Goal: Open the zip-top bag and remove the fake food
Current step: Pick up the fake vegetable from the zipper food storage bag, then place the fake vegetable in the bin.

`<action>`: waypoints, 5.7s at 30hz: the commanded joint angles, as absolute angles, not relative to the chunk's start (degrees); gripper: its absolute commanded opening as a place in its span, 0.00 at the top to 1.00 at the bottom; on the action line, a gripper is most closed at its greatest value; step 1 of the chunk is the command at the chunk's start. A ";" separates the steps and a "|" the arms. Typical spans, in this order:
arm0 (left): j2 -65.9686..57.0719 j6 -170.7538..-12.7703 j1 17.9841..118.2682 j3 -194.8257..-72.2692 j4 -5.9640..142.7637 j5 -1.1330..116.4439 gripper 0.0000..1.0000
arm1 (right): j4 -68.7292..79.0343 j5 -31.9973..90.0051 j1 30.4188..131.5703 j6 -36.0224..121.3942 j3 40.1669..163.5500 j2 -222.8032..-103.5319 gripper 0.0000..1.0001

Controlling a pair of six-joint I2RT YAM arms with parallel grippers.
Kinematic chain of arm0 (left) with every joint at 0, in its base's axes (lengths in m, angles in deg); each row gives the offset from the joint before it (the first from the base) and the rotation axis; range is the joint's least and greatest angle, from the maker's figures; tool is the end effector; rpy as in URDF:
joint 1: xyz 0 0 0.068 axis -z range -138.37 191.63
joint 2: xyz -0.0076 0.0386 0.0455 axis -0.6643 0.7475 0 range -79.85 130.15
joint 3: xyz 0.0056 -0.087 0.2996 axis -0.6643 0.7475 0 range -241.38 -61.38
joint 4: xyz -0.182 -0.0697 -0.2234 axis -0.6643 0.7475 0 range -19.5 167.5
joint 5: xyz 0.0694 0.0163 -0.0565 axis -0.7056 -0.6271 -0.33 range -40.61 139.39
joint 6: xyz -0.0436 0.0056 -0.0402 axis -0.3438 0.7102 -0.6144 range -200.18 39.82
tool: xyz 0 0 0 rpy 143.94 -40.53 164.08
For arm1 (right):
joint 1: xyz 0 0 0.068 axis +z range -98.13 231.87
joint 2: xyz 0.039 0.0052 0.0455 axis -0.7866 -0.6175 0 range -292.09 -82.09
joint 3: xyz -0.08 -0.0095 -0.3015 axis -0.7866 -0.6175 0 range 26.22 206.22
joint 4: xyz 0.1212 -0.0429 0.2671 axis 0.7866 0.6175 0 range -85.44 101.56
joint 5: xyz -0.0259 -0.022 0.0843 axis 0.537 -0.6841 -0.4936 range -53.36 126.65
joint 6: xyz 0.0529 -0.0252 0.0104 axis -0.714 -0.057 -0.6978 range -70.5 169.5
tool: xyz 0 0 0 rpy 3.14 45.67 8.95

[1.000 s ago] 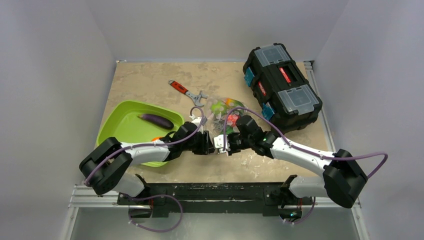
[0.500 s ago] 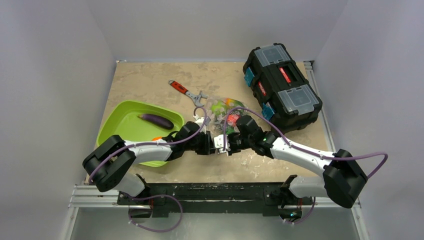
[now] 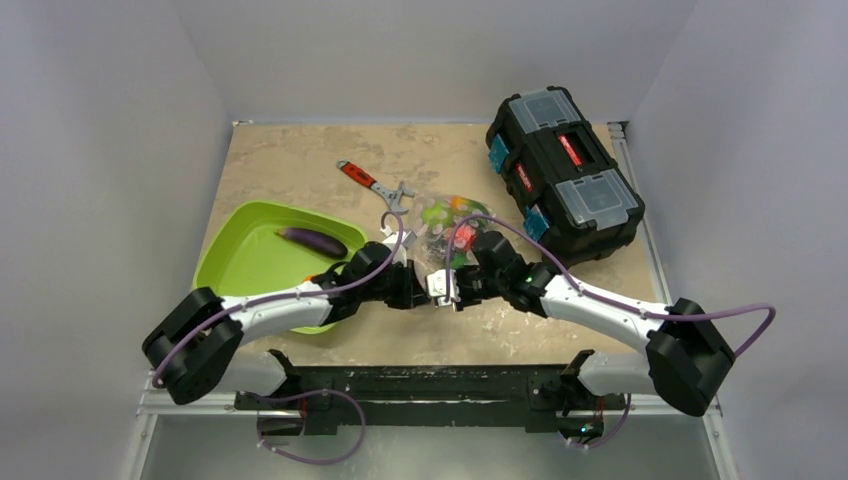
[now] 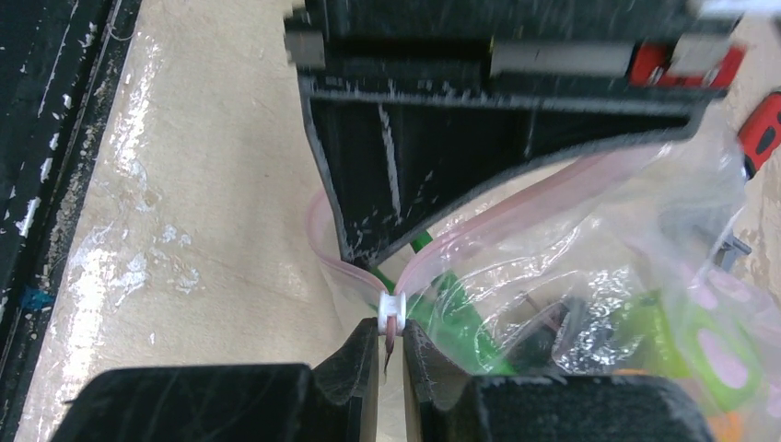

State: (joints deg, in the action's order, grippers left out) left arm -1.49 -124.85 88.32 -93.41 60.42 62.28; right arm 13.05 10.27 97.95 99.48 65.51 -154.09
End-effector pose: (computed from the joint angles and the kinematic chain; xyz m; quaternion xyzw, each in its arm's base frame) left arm 0.1924 -0.2183 0.1801 0.0663 0.8853 -0.3913 0.2423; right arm 0.1807 0.2156 0.2266 -0.7223 0.5229 0.1939 0.4090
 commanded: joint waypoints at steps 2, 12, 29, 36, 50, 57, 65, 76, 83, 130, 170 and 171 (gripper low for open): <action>-9.14 -119.48 88.75 -95.69 70.04 58.17 1.00 | 11.41 12.15 98.14 99.36 66.48 -154.47 0.93; -16.72 -115.90 88.76 -96.63 83.46 54.89 1.00 | 11.17 13.62 97.42 98.35 66.97 -154.34 0.94; -26.03 -113.39 88.69 -99.23 97.69 53.79 1.00 | 12.17 12.94 94.52 97.97 67.62 -152.99 0.95; -29.84 -111.98 88.69 -101.54 106.47 53.62 1.00 | 11.78 13.09 93.63 97.36 67.77 -152.51 0.96; -37.30 -111.76 88.66 -103.68 118.58 54.02 1.00 | 11.41 12.65 91.86 96.36 67.94 -152.22 0.96; -40.88 -112.37 88.70 -104.97 125.08 53.46 1.00 | 11.33 12.56 91.39 96.30 67.88 -152.44 0.96; -45.39 -114.70 88.65 -108.49 131.58 51.72 1.00 | 11.30 12.65 90.70 96.09 67.96 -152.40 0.96; -49.29 -116.54 88.65 -109.92 139.11 53.44 1.00 | 11.32 12.56 90.61 96.09 67.99 -152.59 0.96; -52.10 -117.92 88.67 -112.17 142.45 52.01 1.00 | 11.27 12.65 90.61 96.15 67.91 -152.69 0.96; -62.11 -132.19 88.71 -113.85 148.39 20.05 1.00 | 11.55 12.57 90.62 96.44 67.97 -153.37 0.96; -64.08 -128.75 88.74 -125.92 158.33 23.21 1.00 | 11.69 12.35 90.62 96.49 68.10 -153.89 0.97; -64.11 -128.85 88.74 -126.42 158.80 22.87 1.00 | 11.74 12.31 90.63 96.46 68.07 -153.93 0.97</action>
